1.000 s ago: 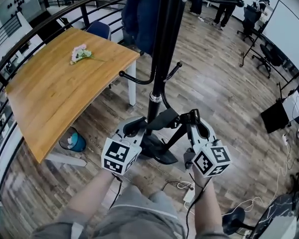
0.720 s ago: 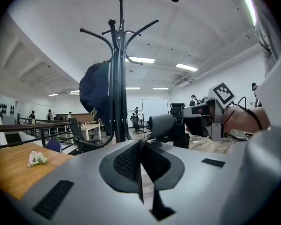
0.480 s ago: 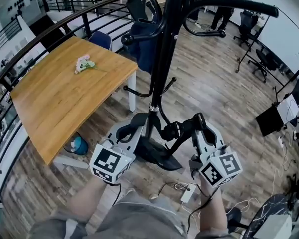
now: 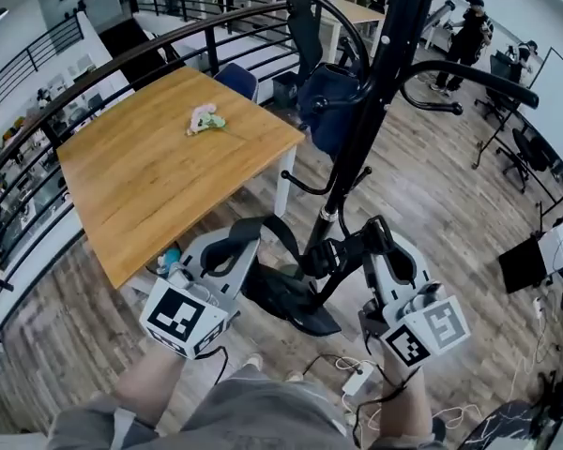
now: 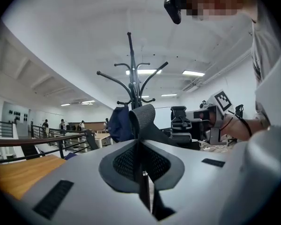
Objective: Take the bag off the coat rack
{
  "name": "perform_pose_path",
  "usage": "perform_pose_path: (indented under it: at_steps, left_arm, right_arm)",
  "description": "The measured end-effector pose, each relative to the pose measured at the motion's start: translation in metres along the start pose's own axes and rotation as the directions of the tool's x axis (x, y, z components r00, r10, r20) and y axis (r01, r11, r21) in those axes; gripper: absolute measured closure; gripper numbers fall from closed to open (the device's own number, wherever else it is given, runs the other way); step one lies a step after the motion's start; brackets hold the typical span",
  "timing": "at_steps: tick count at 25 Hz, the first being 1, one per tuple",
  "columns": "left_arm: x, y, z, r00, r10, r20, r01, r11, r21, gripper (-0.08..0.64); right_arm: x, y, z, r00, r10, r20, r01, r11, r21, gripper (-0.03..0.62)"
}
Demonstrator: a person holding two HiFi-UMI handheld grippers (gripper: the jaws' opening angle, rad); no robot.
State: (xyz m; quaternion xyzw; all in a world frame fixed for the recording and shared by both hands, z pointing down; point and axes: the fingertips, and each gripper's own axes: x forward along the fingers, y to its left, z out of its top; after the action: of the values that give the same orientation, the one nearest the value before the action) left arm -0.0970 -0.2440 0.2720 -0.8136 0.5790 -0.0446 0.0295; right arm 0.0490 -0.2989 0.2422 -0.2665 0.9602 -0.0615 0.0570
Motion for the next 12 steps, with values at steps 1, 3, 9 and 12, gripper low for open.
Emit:
perform_pose_path:
  at_steps: [1,3,9,12]
  left_arm:
    - [-0.011,0.003,0.003,1.000,0.021,-0.001,-0.021,1.000,0.008,0.545]
    - [-0.033,0.009,0.005,0.998,0.062,-0.008,-0.061,0.998,0.021,0.546]
    - [-0.097,0.042,-0.006,0.978,0.203,-0.045,-0.202,0.979,0.034,0.545]
    - [-0.132,0.058,-0.019,0.956,0.286,-0.069,-0.284,0.958,0.034,0.545]
  right_arm:
    - [0.002,0.009,0.000,1.000,0.022,0.000,-0.022,1.000,0.002,0.546]
    - [0.007,0.027,-0.003,0.998,0.064,-0.005,-0.064,0.998,0.010,0.546]
    - [0.039,0.077,-0.026,0.980,0.196,-0.035,-0.194,0.979,0.056,0.546]
    - [0.056,0.104,-0.043,0.962,0.267,-0.050,-0.263,0.962,0.077,0.546]
